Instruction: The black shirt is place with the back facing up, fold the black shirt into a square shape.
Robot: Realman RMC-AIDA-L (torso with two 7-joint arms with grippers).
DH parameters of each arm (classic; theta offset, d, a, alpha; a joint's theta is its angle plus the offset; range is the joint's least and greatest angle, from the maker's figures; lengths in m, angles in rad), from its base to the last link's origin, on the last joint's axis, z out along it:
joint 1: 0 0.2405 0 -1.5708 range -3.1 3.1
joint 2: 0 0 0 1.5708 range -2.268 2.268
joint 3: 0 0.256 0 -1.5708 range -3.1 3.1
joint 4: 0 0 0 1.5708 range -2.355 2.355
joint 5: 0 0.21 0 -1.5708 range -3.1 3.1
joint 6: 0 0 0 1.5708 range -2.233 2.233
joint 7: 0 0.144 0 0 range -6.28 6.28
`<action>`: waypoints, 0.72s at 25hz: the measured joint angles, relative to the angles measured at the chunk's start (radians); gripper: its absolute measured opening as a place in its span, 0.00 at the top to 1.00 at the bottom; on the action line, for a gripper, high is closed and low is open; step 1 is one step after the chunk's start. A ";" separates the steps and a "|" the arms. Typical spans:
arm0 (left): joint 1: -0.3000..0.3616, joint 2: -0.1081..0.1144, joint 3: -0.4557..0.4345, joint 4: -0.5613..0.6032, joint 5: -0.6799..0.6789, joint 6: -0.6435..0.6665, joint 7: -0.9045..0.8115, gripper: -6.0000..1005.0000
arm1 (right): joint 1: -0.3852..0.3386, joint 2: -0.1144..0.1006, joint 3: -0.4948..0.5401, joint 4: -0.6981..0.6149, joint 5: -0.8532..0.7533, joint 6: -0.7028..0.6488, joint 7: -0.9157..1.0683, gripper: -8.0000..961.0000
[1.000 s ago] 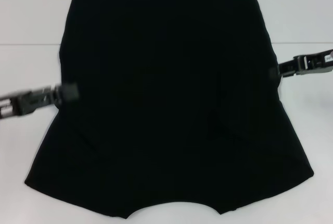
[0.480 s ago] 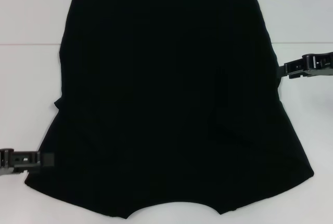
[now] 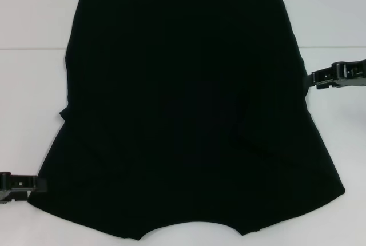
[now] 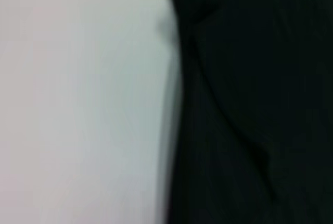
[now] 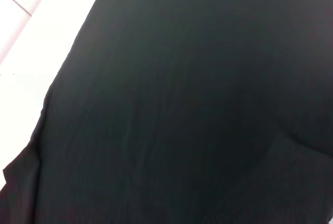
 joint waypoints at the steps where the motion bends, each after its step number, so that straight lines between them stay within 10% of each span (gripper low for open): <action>1: -0.001 0.000 0.000 -0.005 0.005 -0.014 -0.005 0.34 | -0.001 0.001 0.000 0.000 0.000 -0.001 0.000 0.51; 18: -0.027 -0.010 0.038 -0.066 0.024 -0.071 -0.024 0.34 | -0.011 0.001 0.004 0.000 0.003 -0.003 0.000 0.51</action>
